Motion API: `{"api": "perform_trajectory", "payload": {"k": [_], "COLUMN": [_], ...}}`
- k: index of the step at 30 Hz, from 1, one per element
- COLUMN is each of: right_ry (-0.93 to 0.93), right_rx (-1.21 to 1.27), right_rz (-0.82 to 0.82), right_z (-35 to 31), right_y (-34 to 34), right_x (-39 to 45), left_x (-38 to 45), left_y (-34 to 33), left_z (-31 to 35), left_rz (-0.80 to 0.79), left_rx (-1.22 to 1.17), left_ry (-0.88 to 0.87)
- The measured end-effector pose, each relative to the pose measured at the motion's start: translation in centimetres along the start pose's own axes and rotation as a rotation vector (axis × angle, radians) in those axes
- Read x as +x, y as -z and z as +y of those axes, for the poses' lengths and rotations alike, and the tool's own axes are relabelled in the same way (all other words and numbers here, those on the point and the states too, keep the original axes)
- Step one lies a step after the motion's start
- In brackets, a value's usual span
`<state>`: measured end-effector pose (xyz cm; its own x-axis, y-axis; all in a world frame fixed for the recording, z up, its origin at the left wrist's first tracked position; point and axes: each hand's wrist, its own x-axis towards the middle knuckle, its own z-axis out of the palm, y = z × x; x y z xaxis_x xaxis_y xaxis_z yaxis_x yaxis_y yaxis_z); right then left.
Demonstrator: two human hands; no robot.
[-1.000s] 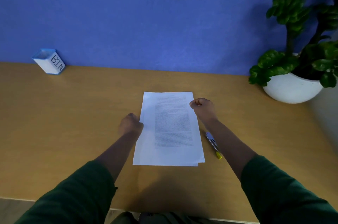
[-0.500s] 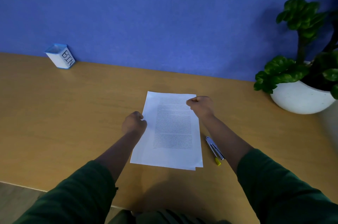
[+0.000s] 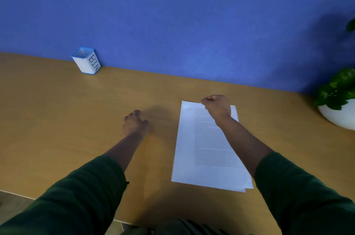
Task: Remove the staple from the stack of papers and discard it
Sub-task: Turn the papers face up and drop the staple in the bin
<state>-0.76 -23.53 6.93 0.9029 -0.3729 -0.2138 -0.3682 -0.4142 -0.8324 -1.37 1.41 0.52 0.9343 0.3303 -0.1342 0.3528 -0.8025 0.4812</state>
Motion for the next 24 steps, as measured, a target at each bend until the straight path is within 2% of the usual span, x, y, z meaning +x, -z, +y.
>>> {"api": "perform_trajectory", "payload": {"k": [9,15,24], "right_ry": [0.102,0.183,0.251], "right_rx": [-0.051,-0.095,-0.255], "right_rz": [-0.007,-0.044,-0.115], "right_z": [-9.6,-15.7,-23.1], "right_y": [-14.2,-23.2,-32.7], "right_x": [0.9,0.7,1.8], "left_x": [10.6,15.8,22.9], "left_y": [7.8,11.2,13.9], "left_z": [-10.7,-18.7,-25.2], "left_rz": [0.026,-0.056,-0.129], "left_rx": [0.093,0.2,0.46], "left_ry": [-0.003,0.041,-0.233]}}
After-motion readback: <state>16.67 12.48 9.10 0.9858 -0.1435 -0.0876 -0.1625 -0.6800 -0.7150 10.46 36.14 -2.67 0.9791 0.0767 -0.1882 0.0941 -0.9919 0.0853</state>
